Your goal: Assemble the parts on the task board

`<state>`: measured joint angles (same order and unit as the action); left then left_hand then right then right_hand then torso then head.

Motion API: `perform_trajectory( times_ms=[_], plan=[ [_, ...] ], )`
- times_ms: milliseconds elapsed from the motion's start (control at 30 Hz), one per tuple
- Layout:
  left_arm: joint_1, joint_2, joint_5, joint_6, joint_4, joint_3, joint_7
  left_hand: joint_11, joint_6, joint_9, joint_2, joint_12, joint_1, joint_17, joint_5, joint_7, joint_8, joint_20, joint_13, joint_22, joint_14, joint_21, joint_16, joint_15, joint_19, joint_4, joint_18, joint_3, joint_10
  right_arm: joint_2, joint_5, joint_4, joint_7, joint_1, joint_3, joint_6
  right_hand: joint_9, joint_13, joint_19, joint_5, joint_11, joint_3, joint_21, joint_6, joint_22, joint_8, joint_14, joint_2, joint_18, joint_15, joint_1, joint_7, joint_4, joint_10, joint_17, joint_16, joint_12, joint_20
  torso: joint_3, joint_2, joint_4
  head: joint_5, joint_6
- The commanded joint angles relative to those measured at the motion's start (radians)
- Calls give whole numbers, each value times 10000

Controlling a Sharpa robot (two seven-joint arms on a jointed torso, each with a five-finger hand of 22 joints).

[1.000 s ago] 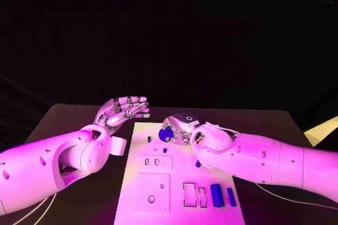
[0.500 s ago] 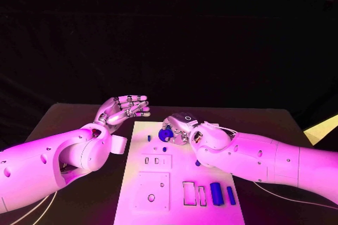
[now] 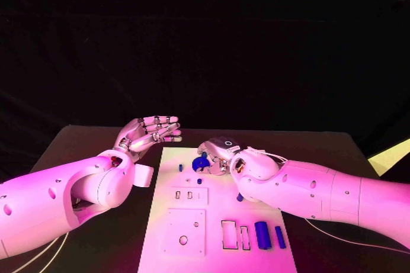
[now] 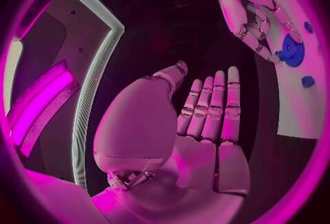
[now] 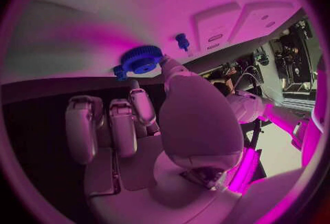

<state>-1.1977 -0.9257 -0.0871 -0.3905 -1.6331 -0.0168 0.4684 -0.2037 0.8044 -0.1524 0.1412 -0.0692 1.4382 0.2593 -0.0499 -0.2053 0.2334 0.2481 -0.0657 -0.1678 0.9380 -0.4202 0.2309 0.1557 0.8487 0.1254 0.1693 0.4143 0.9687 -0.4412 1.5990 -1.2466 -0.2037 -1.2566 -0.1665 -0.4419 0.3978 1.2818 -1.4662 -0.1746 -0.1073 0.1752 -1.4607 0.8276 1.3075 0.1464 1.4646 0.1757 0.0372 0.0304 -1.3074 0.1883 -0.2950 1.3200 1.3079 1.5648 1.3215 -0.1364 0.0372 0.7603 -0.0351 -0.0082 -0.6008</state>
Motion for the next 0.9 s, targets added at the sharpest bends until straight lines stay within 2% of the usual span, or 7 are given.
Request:
perform_trajectory(
  times_ms=[33,300,467,533,700,800,900],
  plan=[
    [-14,4,20,198,-25,-7,0,-13,-101,11,4,49,-114,18,-40,-544,-46,15,0,10,-80,2,-65,9,-66,29,93,58,-98,-34,-211,-5,167,4,-3,283,24,56,-166,-201,62,50,10,182,1730,57,1034,-63,-43,-3,216,-46,16,85,2529,21,86,-13,-2,1,-6,-11,-15],
    [-14,-9,20,209,-28,-7,-21,-20,-116,15,4,54,-141,23,-39,-551,-54,20,2,11,-91,1,-77,16,-74,42,93,55,-119,-212,-397,-105,323,4,-4,375,65,224,-213,-409,159,271,-32,516,1784,195,1040,-300,-57,-85,597,-158,27,251,2551,29,231,59,-1,-5,-12,-2,-41],
    [-14,-25,20,218,-28,-7,-23,-26,-128,17,-3,58,-160,28,-40,-556,-60,25,4,13,-98,0,-86,20,-80,54,93,55,-136,-509,-512,-359,486,3,-1,-307,77,283,-241,-425,188,328,-65,598,1814,238,1043,-335,-67,-109,671,-190,35,307,2561,33,281,80,-9,-5,-4,19,-33],
    [-13,-38,20,219,-21,-6,-22,-26,-128,17,-3,58,-160,28,-40,-556,-60,25,4,13,-98,0,-86,20,-80,54,93,55,-136,-693,-604,-549,591,-3,4,-709,68,328,-284,-421,194,347,-117,575,1858,223,1056,-274,-83,-120,645,-190,60,349,2609,52,321,92,-16,-11,8,36,-30],
    [-13,-56,20,218,15,-6,-22,-30,-139,20,-7,62,-170,30,-40,-560,-67,28,6,14,-108,0,-96,25,-85,58,94,57,-153,-1203,-811,-1124,751,-82,35,-1232,39,344,-320,-369,184,381,-157,486,1896,168,1061,-87,-96,-120,528,-172,77,368,2628,59,334,106,-21,-26,39,37,-15],
    [-12,-56,21,212,41,-5,-23,-30,-139,20,-7,62,-170,30,-40,-560,-67,28,6,14,-108,0,-96,25,-85,58,94,57,-153,-1610,-1014,-1519,695,-189,53,-1186,33,318,-305,-351,180,371,-137,469,1883,156,1056,-31,-90,-117,513,-166,69,345,2610,52,309,106,-19,-28,17,-12,-6],
    [-12,-56,24,218,45,-4,-24,-34,-150,22,-8,66,-174,32,-41,-563,-72,30,7,15,-117,-1,-103,28,-89,59,94,58,-169,-2101,-1546,-1819,592,-351,62,-945,29,329,-297,-385,183,450,-123,484,1879,158,1051,16,-87,-116,311,-169,96,352,2589,44,312,105,-40,-18,9,-61,-24]
  ],
)
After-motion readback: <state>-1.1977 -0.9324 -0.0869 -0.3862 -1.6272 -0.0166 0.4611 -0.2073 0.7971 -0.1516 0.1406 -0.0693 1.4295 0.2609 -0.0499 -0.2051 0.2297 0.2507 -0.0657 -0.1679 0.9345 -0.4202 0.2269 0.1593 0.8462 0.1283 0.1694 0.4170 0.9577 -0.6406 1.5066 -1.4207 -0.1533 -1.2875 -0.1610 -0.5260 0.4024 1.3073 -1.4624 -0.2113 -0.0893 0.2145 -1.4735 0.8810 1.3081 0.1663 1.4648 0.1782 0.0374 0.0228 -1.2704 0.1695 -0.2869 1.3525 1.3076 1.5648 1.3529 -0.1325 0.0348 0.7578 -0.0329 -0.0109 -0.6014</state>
